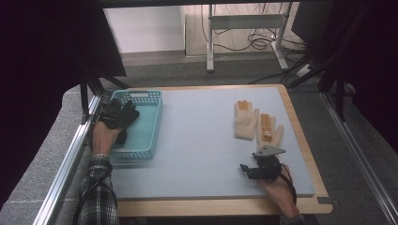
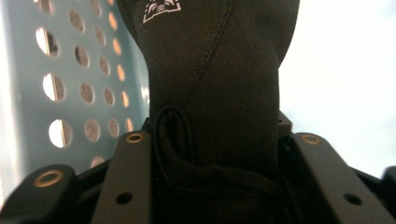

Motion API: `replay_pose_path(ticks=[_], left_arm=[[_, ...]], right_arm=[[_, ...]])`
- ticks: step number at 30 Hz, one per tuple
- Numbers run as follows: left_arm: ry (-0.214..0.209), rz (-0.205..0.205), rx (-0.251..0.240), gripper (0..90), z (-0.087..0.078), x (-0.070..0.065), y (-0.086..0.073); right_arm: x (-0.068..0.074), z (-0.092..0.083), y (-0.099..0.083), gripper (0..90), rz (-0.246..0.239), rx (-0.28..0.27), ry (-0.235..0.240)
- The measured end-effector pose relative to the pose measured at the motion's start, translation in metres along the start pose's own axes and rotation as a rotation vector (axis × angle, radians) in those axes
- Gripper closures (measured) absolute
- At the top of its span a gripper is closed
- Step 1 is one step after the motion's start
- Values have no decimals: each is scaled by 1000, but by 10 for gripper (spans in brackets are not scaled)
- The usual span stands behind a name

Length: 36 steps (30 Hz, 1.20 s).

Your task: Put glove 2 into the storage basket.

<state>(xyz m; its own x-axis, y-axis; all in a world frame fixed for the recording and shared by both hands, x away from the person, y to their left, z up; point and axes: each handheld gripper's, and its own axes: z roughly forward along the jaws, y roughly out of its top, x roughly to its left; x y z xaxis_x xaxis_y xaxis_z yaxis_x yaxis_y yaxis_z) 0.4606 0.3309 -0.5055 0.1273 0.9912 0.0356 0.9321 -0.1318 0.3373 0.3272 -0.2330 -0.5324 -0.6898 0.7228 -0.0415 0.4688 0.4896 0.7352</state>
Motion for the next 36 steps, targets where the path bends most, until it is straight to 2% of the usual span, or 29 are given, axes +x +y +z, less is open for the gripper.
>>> replay_pose_path(ticks=[4, 7, 9, 10, 12, 17, 22, 24, 25, 26, 29, 32, 36], left_arm=[[-7, 33, 6, 422, 2, -6, 1], [-35, 47, 11, 249, -1, -10, 2], [-29, 48, 6, 131, -4, -11, 3], [-27, 45, -1, 100, -7, -11, 3], [-32, 33, -18, 84, -13, -9, 2], [-77, 8, -59, 64, -22, -2, -3], [-142, -4, -131, 60, -31, 1, -10], [-157, 10, -172, 51, -35, -1, -13], [-153, 35, -192, 43, -39, -4, -15], [-153, 35, -192, 33, -39, -4, -15], [-159, 70, -231, 24, -46, -11, -19], [-171, 80, -276, 18, -54, -15, -21], [-211, 93, -332, 14, -66, -23, -24]], right_arm=[[0, 0, 0, 273, 0, 0, 0], [0, 0, 0, 273, 0, 0, 0], [0, 0, 0, 273, 0, 0, 0], [0, 0, 0, 273, 0, 0, 0], [0, 0, 0, 273, 0, 0, -1], [0, 0, 0, 273, 0, 0, 0], [0, 0, 0, 273, 0, 0, -1], [0, 0, 0, 273, 0, 0, 0], [0, 0, 0, 273, 0, 0, -1], [0, 0, 0, 273, 0, 0, -1], [0, 0, 0, 272, 0, 0, -1], [0, 0, 0, 272, 0, 0, -1], [0, 0, 0, 272, -1, 1, -1]])
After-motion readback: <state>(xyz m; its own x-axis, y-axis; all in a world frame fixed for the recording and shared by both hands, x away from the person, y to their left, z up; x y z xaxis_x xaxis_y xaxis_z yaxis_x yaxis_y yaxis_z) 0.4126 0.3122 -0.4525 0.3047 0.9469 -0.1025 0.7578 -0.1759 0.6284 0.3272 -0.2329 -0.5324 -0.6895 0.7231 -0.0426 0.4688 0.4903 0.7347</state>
